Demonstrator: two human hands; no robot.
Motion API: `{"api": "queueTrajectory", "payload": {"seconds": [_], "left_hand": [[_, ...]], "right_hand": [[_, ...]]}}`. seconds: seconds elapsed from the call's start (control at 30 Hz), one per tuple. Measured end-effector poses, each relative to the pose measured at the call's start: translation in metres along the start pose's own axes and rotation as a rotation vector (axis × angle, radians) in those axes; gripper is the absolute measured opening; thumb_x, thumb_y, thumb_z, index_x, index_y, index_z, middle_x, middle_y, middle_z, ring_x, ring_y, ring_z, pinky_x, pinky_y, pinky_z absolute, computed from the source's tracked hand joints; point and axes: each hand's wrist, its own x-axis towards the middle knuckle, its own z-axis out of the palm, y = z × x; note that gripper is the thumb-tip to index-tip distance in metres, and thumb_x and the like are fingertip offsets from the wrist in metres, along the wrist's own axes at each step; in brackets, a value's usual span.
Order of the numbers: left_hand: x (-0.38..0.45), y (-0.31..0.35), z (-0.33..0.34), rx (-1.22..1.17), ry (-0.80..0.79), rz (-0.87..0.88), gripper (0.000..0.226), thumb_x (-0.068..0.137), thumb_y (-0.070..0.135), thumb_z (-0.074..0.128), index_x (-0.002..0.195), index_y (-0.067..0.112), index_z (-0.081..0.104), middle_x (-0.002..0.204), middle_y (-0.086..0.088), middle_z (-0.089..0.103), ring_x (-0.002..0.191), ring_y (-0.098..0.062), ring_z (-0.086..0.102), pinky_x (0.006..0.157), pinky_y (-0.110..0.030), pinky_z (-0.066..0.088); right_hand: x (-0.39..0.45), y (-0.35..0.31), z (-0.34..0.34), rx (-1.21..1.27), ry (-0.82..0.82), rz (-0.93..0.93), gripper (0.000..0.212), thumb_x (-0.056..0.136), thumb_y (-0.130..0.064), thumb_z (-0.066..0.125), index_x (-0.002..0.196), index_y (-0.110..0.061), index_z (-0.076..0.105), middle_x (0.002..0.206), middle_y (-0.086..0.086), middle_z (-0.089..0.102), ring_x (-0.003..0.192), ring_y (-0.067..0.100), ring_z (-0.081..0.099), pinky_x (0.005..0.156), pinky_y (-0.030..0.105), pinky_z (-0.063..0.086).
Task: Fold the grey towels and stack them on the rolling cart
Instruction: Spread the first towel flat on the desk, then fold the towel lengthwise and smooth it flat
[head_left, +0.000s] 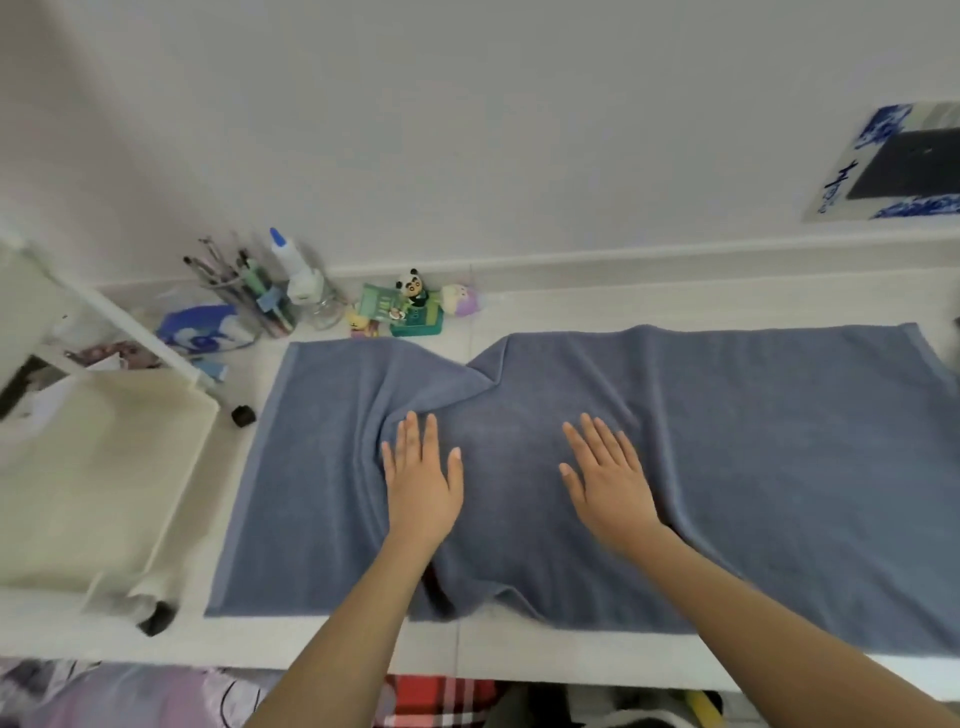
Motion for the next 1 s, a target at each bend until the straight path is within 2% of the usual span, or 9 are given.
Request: {"api": "queueTrajectory", "payload": {"seconds": [0.23,0.33,0.4,0.5,0.57,0.6,0.77,0.87,1.0], "left_hand": [[0.031,-0.099,-0.009,-0.020,-0.174,-0.209,0.065,0.099,0.052,0.013,0.151,0.021,-0.008,0.160,-0.002,-0.010,0.147,-0.019,-0.011,0.116,-0.049,-0.012],[0.029,-0.134,-0.007,0.042,-0.227,-0.245,0.065,0.096,0.057,0.008,0.151,0.026,-0.009,0.159,0.005,-0.014,0.146,-0.017,-0.016,0.115,-0.051,-0.015],[0.026,-0.149,-0.009,0.053,-0.210,-0.245,0.063,0.096,0.057,0.008,0.151,0.030,-0.007,0.159,0.007,-0.013,0.146,-0.016,-0.015,0.114,-0.049,-0.015],[0.029,-0.159,-0.017,-0.012,-0.062,-0.244,0.053,0.101,0.046,0.022,0.149,0.026,0.026,0.159,0.000,0.016,0.146,-0.022,0.010,0.115,-0.049,0.002],[0.032,-0.166,-0.020,-0.056,0.113,-0.251,0.039,0.100,0.029,0.038,0.134,0.016,0.052,0.147,-0.012,0.039,0.135,-0.031,0.031,0.110,-0.049,0.018],[0.034,-0.170,-0.021,-0.077,0.159,-0.286,0.035,0.099,0.024,0.042,0.128,0.011,0.057,0.144,-0.016,0.041,0.132,-0.035,0.034,0.109,-0.050,0.020],[0.044,-0.184,-0.024,-0.090,0.101,-0.509,0.057,0.094,0.038,0.052,0.138,0.005,0.039,0.148,-0.026,0.026,0.135,-0.043,0.024,0.109,-0.053,0.019],[0.047,-0.186,-0.029,-0.100,0.138,-0.554,0.065,0.090,0.041,0.058,0.138,0.003,0.036,0.135,-0.026,0.041,0.124,-0.042,0.037,0.101,-0.049,0.026],[0.051,-0.185,-0.032,-0.134,0.203,-0.496,0.043,0.093,0.034,0.056,0.124,0.005,0.052,0.117,-0.017,0.061,0.109,-0.036,0.054,0.093,-0.041,0.030]], "right_hand": [[0.025,-0.066,0.035,-0.034,-0.178,0.004,0.094,0.071,-0.068,-0.027,0.150,-0.025,-0.001,0.159,-0.003,-0.003,0.145,0.015,-0.009,0.115,0.033,-0.014],[0.023,-0.077,0.054,-0.062,-0.198,0.026,0.101,0.069,-0.069,-0.033,0.151,-0.025,0.008,0.159,0.000,0.004,0.146,0.020,-0.004,0.113,0.036,-0.015],[0.014,-0.079,0.058,-0.117,-0.144,0.054,0.087,0.086,-0.064,-0.014,0.148,-0.021,0.028,0.154,0.008,0.025,0.144,0.029,0.016,0.114,0.040,-0.008],[0.014,-0.089,0.058,-0.156,-0.054,0.120,0.072,0.094,-0.056,0.012,0.129,-0.010,0.054,0.129,0.019,0.055,0.126,0.040,0.045,0.109,0.051,0.013],[0.022,-0.104,0.056,-0.129,0.009,0.109,0.071,0.095,-0.054,0.014,0.121,-0.005,0.059,0.119,0.019,0.059,0.119,0.039,0.049,0.108,0.053,0.018],[0.027,-0.112,0.057,-0.107,0.034,0.077,0.070,0.096,-0.052,0.014,0.122,-0.005,0.058,0.120,0.018,0.058,0.120,0.036,0.049,0.108,0.052,0.018],[0.040,-0.141,0.070,0.001,-0.092,-0.081,0.073,0.094,-0.057,-0.001,0.144,-0.018,0.035,0.146,0.010,0.039,0.138,0.028,0.029,0.117,0.038,0.005],[0.039,-0.139,0.078,-0.074,-0.150,-0.095,0.074,0.093,-0.057,-0.005,0.146,-0.020,0.032,0.150,0.009,0.035,0.141,0.028,0.025,0.115,0.037,-0.001],[0.040,-0.137,0.077,-0.018,-0.120,-0.098,0.083,0.087,-0.063,-0.012,0.147,-0.022,0.028,0.152,0.006,0.029,0.144,0.024,0.017,0.117,0.034,-0.006]]}}
